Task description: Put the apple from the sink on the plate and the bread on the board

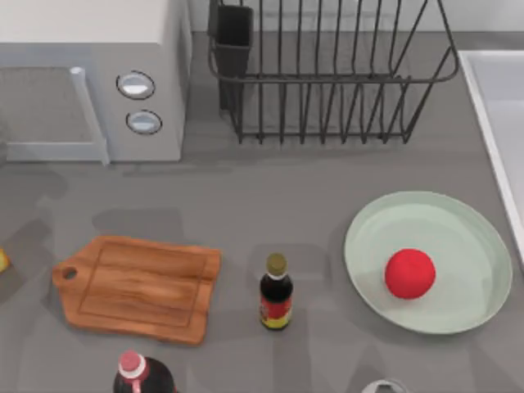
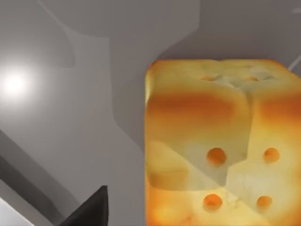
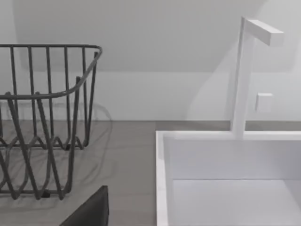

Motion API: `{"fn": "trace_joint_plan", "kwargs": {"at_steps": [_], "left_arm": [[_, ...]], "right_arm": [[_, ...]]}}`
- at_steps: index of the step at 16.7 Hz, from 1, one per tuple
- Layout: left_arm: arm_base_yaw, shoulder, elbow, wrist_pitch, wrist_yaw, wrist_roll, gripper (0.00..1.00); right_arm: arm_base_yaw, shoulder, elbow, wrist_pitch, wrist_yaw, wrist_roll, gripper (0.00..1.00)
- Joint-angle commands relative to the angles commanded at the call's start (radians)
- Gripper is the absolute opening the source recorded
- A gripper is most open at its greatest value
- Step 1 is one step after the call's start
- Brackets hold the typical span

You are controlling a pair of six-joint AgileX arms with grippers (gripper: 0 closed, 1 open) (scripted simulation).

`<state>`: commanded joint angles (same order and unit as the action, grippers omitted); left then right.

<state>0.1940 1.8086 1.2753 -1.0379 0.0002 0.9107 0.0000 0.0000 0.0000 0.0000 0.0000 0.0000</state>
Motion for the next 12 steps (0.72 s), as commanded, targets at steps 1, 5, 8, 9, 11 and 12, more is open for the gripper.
{"fn": "trace_joint_plan", "kwargs": {"at_steps": [1,5,8,9,11,12], "left_arm": [[0.000,0.000,0.000,0.000,0.000,0.000,1.00],[-0.005,-0.004,-0.006,0.004,0.000,-0.001,1.00],[0.006,-0.018,-0.060,0.041,0.000,0.005,1.00],[0.009,-0.017,-0.084,0.066,0.000,0.009,1.00],[0.014,0.000,-0.130,0.128,0.000,0.014,1.00],[0.014,0.017,-0.147,0.161,0.000,0.014,1.00]], "right_arm": [[0.000,0.000,0.000,0.000,0.000,0.000,1.00],[0.000,0.000,0.000,0.000,0.000,0.000,1.00],[0.000,0.000,0.000,0.000,0.000,0.000,1.00],[0.000,0.000,0.000,0.000,0.000,0.000,1.00],[0.000,0.000,0.000,0.000,0.000,0.000,1.00],[0.000,0.000,0.000,0.000,0.000,0.000,1.00]]}}
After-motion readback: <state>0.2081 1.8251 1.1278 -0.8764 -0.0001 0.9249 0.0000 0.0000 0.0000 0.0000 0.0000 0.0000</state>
